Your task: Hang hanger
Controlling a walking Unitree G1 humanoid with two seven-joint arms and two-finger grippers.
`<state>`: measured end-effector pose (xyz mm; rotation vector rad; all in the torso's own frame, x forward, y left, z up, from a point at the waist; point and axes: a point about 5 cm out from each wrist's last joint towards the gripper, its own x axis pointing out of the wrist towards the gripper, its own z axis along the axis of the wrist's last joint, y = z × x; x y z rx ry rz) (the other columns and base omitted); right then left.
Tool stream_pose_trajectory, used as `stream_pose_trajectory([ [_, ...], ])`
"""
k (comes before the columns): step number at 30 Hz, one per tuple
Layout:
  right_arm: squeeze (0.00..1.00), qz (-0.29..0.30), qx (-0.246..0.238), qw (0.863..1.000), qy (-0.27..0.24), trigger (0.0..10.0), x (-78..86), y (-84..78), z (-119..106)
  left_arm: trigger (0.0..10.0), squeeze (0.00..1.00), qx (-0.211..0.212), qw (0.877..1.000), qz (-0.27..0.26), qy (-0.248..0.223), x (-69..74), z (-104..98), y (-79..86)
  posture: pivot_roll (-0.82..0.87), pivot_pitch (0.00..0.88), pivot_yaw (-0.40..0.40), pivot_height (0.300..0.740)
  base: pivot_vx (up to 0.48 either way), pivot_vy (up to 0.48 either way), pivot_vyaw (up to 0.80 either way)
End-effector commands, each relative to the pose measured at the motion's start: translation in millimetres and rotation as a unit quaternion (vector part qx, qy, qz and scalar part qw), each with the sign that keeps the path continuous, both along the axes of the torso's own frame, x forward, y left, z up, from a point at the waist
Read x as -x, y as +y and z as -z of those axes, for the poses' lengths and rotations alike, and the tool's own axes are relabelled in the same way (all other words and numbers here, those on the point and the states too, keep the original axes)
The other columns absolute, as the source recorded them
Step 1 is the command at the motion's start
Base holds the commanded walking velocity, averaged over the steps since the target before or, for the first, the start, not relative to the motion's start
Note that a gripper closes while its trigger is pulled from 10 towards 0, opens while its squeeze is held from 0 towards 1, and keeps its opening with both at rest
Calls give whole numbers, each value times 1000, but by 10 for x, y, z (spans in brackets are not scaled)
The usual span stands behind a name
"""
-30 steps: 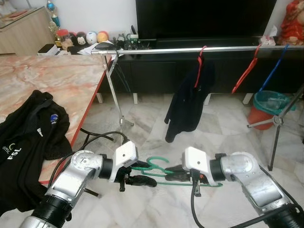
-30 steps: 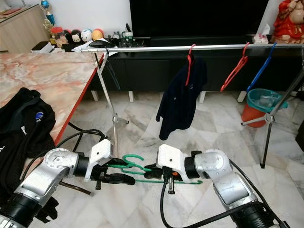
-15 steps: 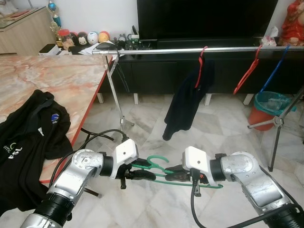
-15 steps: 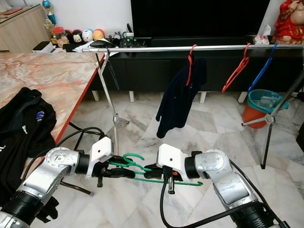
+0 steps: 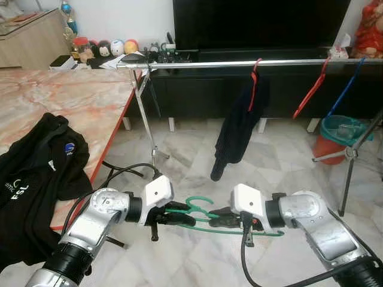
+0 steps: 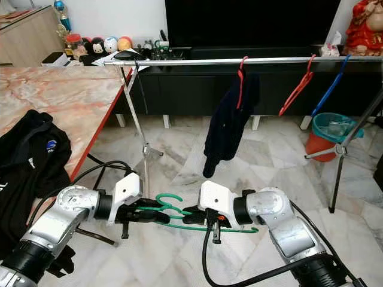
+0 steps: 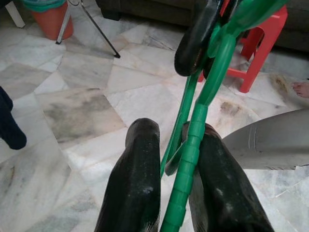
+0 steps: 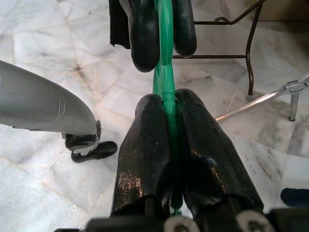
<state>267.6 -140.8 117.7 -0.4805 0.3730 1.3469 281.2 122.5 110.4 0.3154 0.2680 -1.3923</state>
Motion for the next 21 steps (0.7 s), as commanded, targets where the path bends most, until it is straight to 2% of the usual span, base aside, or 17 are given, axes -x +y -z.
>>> stream_pose_trajectory([
  [1,0,-16,-13,1000,-9,10000,-7,74,-53,0,0,12,1000,-2,-5,-21,-53,-3,24,0,44,740,0,0,0],
  [2,0,-17,-13,1000,-8,10000,-3,71,-51,0,0,12,1000,-3,-5,-22,-52,-2,24,0,44,740,0,0,0],
  [3,67,-16,-12,1000,-7,10000,-3,69,-50,0,0,12,1000,-3,-5,-23,-53,-2,24,0,44,740,0,0,0],
  [4,67,-16,-12,1000,-7,10000,-3,69,-50,0,0,12,1000,-3,-5,-23,-53,-2,24,0,44,740,0,0,0],
  [5,369,-14,-12,1000,-5,10000,-3,65,-44,0,0,14,1000,-4,-4,-24,-54,-1,24,0,44,740,0,0,0],
  [6,600,-13,-12,1000,-4,10000,-2,62,-39,0,0,15,1000,-4,-4,-24,-54,-1,25,0,44,740,0,0,0],
  [7,765,-12,-12,1000,-3,10000,-1,61,-34,0,0,16,1000,-4,-3,-25,-56,-1,25,0,44,740,0,0,0],
  [9,1000,-11,-13,1000,-2,10000,3,60,-25,0,0,18,1000,-5,-2,-26,-57,0,26,0,44,740,0,0,0],
  [21,1000,-15,-12,1000,14,10000,38,47,11,0,0,2,1000,-7,-2,-23,-5,17,25,0,44,740,0,0,0],
])
